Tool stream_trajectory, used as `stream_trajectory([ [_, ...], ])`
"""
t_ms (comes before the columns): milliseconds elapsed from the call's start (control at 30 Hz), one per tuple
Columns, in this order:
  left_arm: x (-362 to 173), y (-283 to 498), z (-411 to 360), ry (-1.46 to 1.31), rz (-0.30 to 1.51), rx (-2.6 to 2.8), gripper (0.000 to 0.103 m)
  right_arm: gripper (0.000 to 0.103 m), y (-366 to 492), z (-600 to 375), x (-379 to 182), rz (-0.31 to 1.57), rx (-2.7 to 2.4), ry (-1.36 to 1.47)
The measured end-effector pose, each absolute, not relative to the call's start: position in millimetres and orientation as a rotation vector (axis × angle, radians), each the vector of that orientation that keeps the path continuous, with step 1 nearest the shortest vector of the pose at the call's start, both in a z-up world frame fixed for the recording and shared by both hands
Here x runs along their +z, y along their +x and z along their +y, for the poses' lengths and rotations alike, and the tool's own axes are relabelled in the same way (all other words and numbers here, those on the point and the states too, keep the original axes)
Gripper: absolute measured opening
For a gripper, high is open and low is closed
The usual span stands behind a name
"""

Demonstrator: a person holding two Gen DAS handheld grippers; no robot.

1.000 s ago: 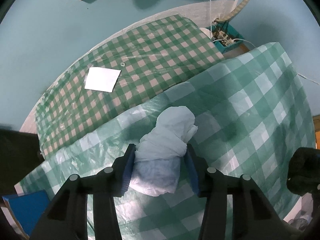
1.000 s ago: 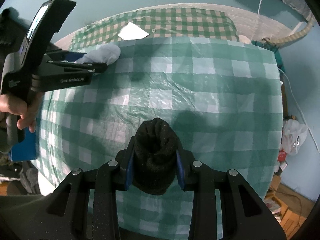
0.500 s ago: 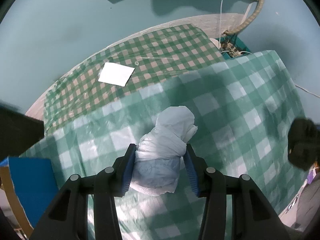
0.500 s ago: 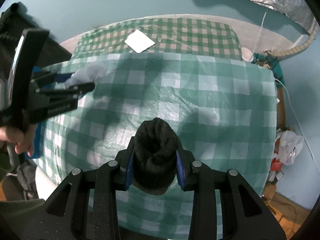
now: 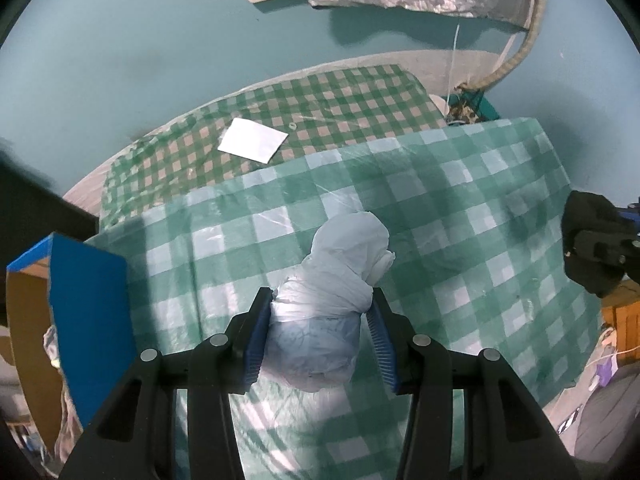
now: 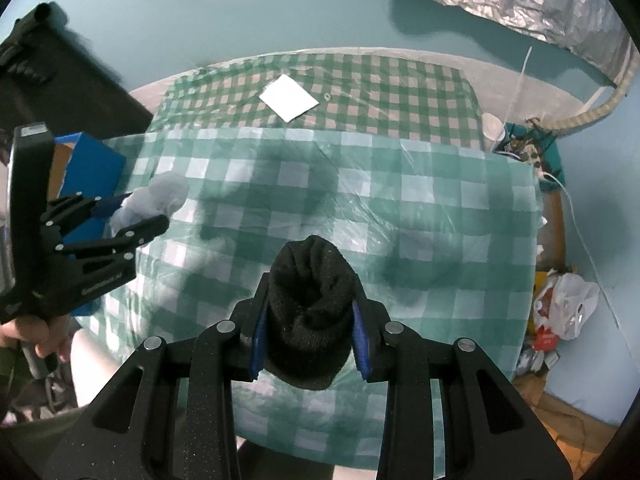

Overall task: Organize soft objects
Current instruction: 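Carry the white bag with the left tool while the right tool carries the black cap to the box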

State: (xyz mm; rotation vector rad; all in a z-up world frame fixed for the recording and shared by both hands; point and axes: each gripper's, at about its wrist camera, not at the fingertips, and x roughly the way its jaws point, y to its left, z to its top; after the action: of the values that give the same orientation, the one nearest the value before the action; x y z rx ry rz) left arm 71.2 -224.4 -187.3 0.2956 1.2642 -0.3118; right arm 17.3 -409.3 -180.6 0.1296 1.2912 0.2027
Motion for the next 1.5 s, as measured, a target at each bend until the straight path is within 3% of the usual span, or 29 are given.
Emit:
stream_trajectory([
  [1067, -98, 20, -92, 0.088, 1.206, -0.086, 0.048, 0.033, 35, -303, -104, 1.187, 0.375, 0.018],
  [1500, -89, 16, -30, 0.014, 1.190, 0.029, 0.048, 0.033, 50, -235, -96, 1.173, 0.483, -0.025],
])
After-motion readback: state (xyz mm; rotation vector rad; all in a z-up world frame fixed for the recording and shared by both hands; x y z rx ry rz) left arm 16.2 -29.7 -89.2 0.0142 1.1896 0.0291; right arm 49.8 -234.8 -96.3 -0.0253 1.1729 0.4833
